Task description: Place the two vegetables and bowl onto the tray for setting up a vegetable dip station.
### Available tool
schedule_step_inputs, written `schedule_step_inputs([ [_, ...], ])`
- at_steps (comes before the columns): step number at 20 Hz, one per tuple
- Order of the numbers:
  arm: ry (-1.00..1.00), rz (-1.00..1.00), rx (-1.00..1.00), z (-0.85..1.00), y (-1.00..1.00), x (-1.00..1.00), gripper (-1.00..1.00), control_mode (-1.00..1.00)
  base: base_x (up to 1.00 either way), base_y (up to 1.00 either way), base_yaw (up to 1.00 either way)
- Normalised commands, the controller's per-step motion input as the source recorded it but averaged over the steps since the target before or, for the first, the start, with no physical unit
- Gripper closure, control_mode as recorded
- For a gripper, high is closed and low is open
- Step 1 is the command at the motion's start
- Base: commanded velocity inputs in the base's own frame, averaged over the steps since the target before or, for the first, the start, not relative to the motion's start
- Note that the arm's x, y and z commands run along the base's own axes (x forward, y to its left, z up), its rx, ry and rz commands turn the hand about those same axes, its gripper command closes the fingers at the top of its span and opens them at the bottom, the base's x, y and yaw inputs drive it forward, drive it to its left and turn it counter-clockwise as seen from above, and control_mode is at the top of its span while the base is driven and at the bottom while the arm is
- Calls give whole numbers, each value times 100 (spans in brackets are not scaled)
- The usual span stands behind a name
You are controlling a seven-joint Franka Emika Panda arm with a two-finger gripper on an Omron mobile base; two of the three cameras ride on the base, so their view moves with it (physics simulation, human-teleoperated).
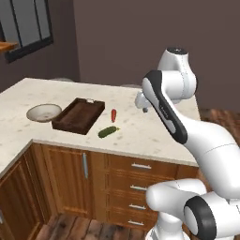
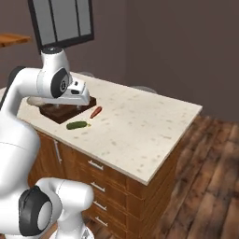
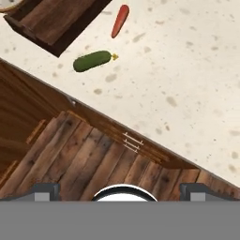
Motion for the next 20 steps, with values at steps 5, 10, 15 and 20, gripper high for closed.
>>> schedule_step_inputs([
  [5, 0, 0, 0, 0, 0, 0, -100, 100, 0, 52, -35],
  [10, 0, 0, 0, 0, 0, 0, -100, 100, 0, 54, -32],
  [15, 0, 0, 0, 0, 0, 0, -100, 100, 0, 55, -30],
  [20, 0, 0, 0, 0, 0, 0, -100, 100, 0, 58, -25],
])
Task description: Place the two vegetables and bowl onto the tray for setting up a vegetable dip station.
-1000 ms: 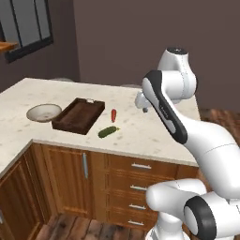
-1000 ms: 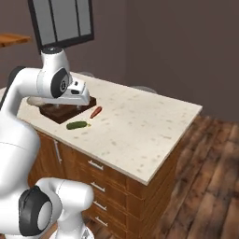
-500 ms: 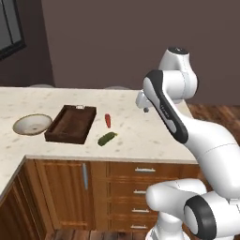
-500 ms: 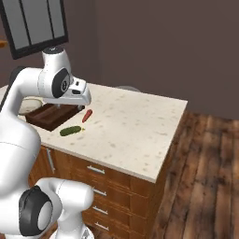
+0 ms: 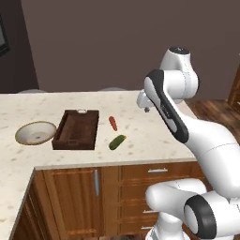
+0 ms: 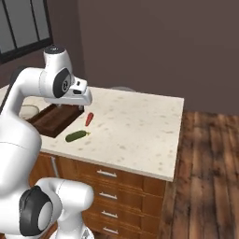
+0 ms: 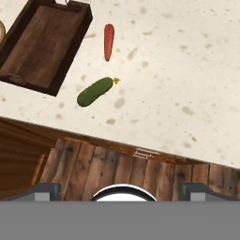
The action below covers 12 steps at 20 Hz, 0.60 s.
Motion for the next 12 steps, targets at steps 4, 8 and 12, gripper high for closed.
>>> schedule_step_inputs([
  [4, 0, 0, 0, 0, 0, 0, -100, 100, 0, 59, -23],
  [8, 0, 0, 0, 0, 0, 0, -100, 100, -2, 58, -23],
  [12, 0, 0, 0, 0, 0, 0, -100, 100, 0, 59, -23],
])
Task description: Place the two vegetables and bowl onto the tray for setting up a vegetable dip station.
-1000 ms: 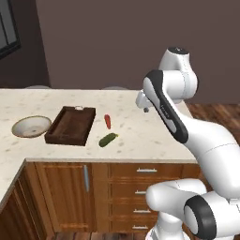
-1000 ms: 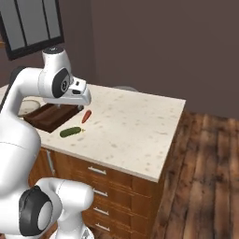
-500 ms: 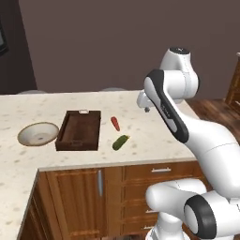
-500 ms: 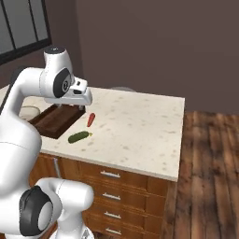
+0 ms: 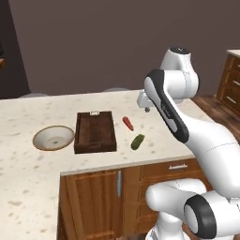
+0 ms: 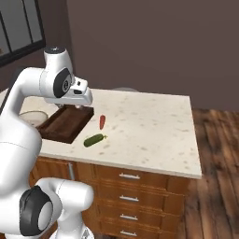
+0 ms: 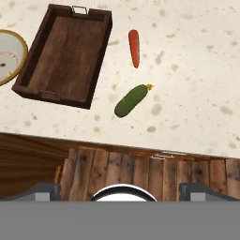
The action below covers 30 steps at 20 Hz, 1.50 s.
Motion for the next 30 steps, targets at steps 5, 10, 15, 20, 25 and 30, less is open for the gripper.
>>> schedule_step_inputs([
  [5, 0, 0, 0, 0, 0, 0, -100, 100, 0, 58, -21],
  [10, 0, 0, 0, 0, 0, 0, -100, 100, 3, 56, -16],
  [15, 0, 0, 0, 0, 0, 0, -100, 100, 19, 51, -10],
  [20, 0, 0, 0, 0, 0, 0, -100, 100, 36, 25, -6],
  [25, 0, 0, 0, 0, 0, 0, -100, 100, 33, 12, 0],
  [30, 0, 0, 0, 0, 0, 0, -100, 100, 27, 13, 0],
])
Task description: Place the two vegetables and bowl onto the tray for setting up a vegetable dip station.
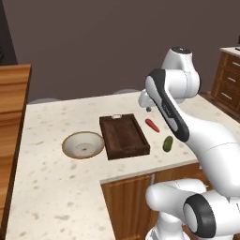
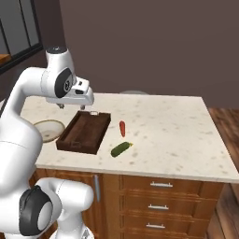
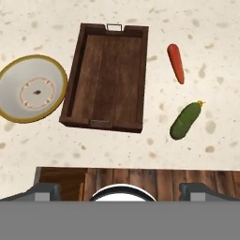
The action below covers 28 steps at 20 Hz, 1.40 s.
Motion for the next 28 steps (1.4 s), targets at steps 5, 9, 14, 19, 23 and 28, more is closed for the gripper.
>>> schedule_step_inputs([
  [5, 0, 0, 0, 0, 0, 0, -100, 100, 35, 9, 1],
  [9, 0, 0, 0, 0, 0, 0, -100, 100, 36, 7, 7],
  [14, 0, 0, 0, 0, 0, 0, -100, 100, 25, 7, 11],
  [19, 0, 0, 0, 0, 0, 0, -100, 100, 20, 4, 9],
  [23, 0, 0, 0, 0, 0, 0, -100, 100, 21, 2, 7],
  [28, 0, 0, 0, 0, 0, 0, -100, 100, 3, 0, 0],
])
